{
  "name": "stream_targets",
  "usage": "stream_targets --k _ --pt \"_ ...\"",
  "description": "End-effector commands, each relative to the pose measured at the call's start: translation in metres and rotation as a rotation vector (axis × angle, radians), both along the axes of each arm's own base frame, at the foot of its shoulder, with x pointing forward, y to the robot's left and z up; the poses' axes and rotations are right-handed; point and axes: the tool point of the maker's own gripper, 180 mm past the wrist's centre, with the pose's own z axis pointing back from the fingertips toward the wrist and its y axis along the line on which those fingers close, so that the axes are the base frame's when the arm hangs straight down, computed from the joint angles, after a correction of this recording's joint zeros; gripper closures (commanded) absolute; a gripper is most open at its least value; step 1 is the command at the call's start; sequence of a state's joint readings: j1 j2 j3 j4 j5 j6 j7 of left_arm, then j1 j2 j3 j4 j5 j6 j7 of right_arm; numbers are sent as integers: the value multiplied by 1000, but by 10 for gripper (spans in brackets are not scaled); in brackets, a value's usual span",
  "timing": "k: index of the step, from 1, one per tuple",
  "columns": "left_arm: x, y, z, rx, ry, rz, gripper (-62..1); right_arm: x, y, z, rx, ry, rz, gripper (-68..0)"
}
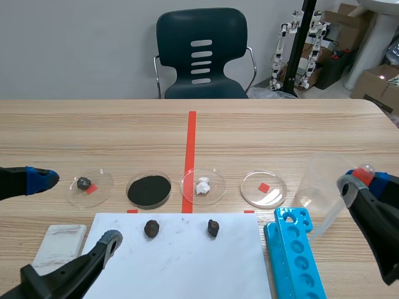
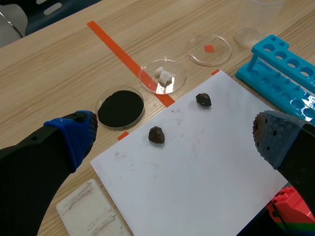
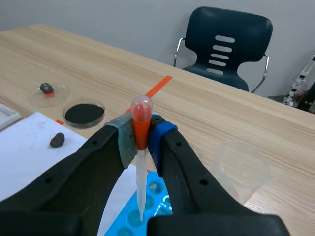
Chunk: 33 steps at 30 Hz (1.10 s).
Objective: Pick up the dropper by the top with the right hand
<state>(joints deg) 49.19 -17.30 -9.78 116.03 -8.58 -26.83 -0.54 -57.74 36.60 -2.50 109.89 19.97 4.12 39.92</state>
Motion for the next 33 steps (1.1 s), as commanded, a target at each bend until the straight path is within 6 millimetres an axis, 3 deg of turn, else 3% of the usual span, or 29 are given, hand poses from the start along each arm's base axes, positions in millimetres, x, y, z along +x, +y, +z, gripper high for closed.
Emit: stream_targets --k 1,8,13,21,33 --pt "1 -5 9 -28 -24 -4 -623 -4 0 5 2 -21 12 -46" --pt "1 -5 9 -28 -24 -4 -623 -34 13 2 -32 -9 132 -46" --pt "1 -5 9 -28 -24 -4 -623 -44 24 1 -13 5 202 -46" --pt "1 -5 9 -28 -24 -4 -623 -44 35 17 20 -24 243 -46" --pt "1 -5 9 -28 -24 -4 -623 -42 36 19 20 -33 244 -46"
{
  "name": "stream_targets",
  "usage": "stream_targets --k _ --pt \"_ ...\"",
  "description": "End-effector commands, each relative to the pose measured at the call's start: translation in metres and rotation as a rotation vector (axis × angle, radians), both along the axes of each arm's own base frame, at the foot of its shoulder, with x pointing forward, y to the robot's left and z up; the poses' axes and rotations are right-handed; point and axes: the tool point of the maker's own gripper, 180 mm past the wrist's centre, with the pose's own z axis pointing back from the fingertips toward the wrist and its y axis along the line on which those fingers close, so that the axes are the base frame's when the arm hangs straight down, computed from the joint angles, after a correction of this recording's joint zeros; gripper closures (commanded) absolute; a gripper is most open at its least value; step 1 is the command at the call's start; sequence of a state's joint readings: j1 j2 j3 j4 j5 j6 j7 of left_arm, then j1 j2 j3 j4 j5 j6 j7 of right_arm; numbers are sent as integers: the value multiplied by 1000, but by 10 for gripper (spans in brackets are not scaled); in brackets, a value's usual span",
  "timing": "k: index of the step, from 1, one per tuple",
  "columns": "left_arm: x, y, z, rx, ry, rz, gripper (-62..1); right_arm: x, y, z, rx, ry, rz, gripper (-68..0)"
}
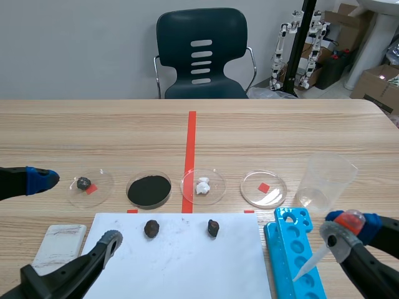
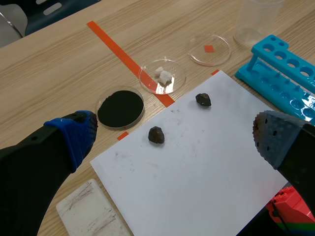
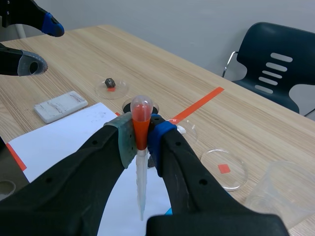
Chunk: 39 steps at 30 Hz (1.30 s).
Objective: Pick up the dropper by the top with the right hand
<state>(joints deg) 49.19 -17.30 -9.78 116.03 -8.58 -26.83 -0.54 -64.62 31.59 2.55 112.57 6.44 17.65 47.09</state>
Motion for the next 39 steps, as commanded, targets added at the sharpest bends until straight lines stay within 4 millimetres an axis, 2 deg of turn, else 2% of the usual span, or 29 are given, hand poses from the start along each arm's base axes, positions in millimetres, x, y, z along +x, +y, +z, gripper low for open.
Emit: stream_targets --k 1,39 --pt "1 -5 9 -28 -24 -4 -623 3 1 9 21 -32 4 -46" --pt "1 -5 9 -28 -24 -4 -623 3 1 9 21 -32 4 -46"
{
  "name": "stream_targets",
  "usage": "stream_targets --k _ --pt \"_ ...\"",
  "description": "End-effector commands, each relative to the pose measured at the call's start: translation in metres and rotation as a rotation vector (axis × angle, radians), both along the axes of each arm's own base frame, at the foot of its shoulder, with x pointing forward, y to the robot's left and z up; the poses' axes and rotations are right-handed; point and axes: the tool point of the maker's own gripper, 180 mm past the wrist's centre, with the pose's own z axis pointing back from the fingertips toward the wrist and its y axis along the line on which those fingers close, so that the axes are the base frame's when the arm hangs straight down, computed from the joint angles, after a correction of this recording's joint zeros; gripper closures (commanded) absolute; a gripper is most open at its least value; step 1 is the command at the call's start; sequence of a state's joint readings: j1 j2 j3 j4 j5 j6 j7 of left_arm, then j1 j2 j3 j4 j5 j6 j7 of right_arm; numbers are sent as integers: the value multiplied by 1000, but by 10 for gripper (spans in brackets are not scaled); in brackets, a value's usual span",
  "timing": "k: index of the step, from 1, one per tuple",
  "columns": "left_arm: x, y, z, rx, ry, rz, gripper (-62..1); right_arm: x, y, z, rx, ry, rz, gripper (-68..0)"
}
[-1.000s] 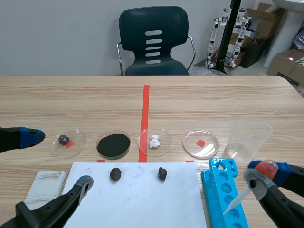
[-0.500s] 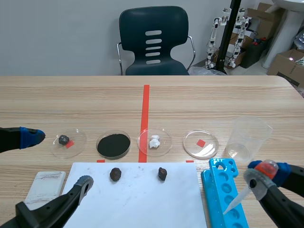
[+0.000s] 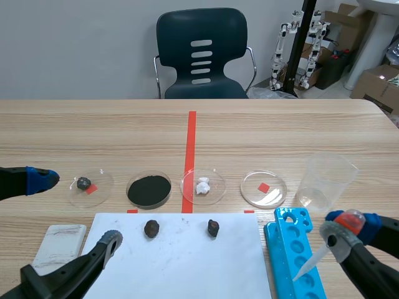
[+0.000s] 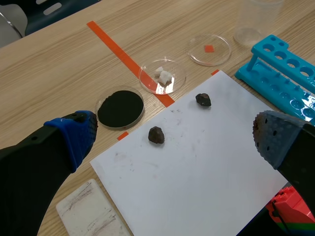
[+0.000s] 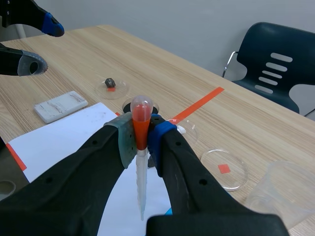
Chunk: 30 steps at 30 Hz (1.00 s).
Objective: Pick up the dropper by the top with the right hand
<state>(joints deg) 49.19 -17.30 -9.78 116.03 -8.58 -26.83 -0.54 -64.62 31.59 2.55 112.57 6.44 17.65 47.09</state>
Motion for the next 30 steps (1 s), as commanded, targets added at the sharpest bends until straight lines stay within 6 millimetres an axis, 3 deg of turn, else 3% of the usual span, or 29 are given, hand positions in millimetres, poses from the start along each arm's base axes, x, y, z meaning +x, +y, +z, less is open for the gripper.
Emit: stream_targets --k 1,30 --pt "1 -5 9 -28 -24 -4 -623 3 1 9 21 -32 4 -46" --pt "1 -5 9 -28 -24 -4 -623 4 2 12 29 -45 5 -46"
